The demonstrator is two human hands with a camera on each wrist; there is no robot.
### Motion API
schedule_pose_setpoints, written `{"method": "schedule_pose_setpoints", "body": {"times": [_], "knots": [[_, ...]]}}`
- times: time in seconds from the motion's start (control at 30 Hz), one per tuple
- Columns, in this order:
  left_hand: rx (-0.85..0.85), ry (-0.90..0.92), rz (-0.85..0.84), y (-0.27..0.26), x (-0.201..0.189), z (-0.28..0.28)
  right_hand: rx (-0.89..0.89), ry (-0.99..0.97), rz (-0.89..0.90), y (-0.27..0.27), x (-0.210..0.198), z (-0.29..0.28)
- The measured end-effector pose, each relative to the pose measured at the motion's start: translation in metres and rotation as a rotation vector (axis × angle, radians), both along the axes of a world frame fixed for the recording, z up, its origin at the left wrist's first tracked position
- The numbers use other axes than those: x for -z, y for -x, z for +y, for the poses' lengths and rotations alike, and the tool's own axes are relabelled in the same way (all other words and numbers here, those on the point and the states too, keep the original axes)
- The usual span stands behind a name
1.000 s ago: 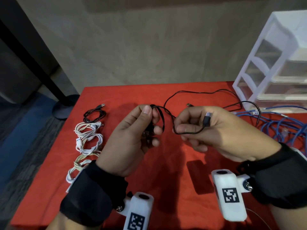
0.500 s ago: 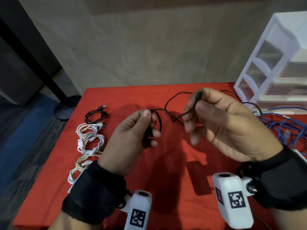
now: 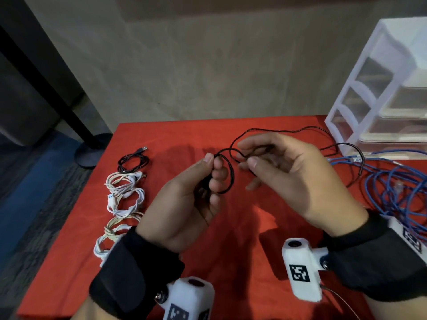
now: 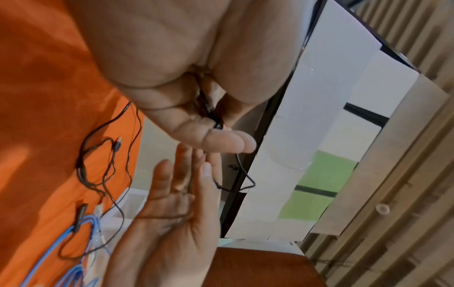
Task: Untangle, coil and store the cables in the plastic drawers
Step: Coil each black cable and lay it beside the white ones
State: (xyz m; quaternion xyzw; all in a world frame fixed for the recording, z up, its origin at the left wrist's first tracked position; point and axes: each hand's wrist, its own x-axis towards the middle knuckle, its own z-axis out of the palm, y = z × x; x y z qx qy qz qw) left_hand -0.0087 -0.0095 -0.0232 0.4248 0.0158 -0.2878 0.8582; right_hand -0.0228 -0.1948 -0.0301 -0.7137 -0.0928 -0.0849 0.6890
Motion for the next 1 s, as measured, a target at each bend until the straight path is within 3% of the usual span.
{"method": "schedule_pose_setpoints", "body": {"times": [0.1, 0.27, 0.5, 0.6, 0.7, 0.8, 1.0], "knots": [[-0.014, 0.046, 0.073, -0.004, 0.001, 0.002, 0.045, 0.146, -0.072, 0.001, 0.002, 0.000], [-0.115, -0.026, 0.098, -0.008, 0.010, 0.002, 0.221, 0.659, -0.421, 0.000, -0.005, -0.006], [-0.031, -0.118, -0.039, -0.004, 0.011, -0.003, 0.320, 0.754, -0.337, -0.003, 0.003, 0.000], [0.006, -0.130, -0.112, -0.001, 0.011, -0.006, 0.353, 0.679, -0.196, -0.003, 0.007, 0.004], [-0.002, -0.143, -0.180, 0.000, 0.014, -0.008, 0.116, 0.326, -0.001, 0.002, 0.003, 0.011], [-0.054, -0.160, -0.237, -0.001, 0.015, -0.006, -0.070, 0.081, 0.066, 0.006, -0.001, 0.015], [-0.163, -0.375, -0.427, 0.002, 0.026, -0.012, 0.029, 0.157, 0.015, 0.002, 0.005, 0.017]]}}
